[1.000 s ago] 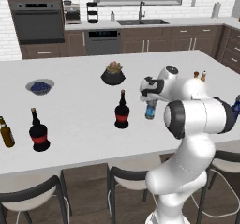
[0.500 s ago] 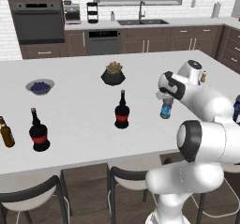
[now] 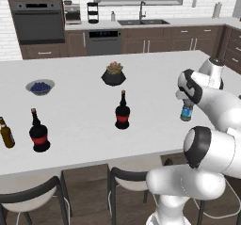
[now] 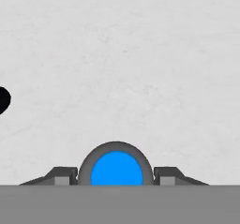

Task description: Move the plastic bottles in the middle to the plastics group, and the glass bottles in the middle to the glass group.

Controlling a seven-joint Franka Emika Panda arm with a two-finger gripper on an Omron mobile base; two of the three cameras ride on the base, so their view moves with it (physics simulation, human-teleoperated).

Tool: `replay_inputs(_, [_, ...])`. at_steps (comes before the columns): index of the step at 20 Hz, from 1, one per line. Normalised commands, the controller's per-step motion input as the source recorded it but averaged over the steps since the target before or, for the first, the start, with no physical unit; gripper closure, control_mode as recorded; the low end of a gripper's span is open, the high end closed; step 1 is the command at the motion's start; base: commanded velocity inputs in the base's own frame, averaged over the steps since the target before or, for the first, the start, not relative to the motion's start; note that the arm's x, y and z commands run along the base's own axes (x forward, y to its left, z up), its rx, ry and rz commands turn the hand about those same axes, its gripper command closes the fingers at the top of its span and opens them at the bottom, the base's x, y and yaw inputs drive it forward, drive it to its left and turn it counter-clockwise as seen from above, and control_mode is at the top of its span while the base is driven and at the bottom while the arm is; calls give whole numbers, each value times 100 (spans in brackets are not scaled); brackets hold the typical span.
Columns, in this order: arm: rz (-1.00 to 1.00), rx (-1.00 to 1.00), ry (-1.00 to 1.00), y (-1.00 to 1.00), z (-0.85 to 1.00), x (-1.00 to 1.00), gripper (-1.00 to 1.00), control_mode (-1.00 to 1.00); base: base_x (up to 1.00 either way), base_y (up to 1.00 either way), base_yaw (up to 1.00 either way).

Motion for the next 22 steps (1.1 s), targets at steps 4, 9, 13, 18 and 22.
replay_inputs(4, [-10, -1, 5, -74, 9, -19, 100, -100, 0, 0, 0])
replay_inputs(9, [-16, -4, 0, -78, 0, -7, 100, -100, 0, 0, 0])
replay_inputs(13, [-4, 0, -2, -79, -1, -34, 100, -100, 0, 0, 0])
replay_inputs(18, [-1, 0, -16, -78, -11, -57, 100, -100, 0, 0, 0])
replay_inputs(22, [0, -1, -7, -76, -5, -43, 100, -100, 0, 0, 0])
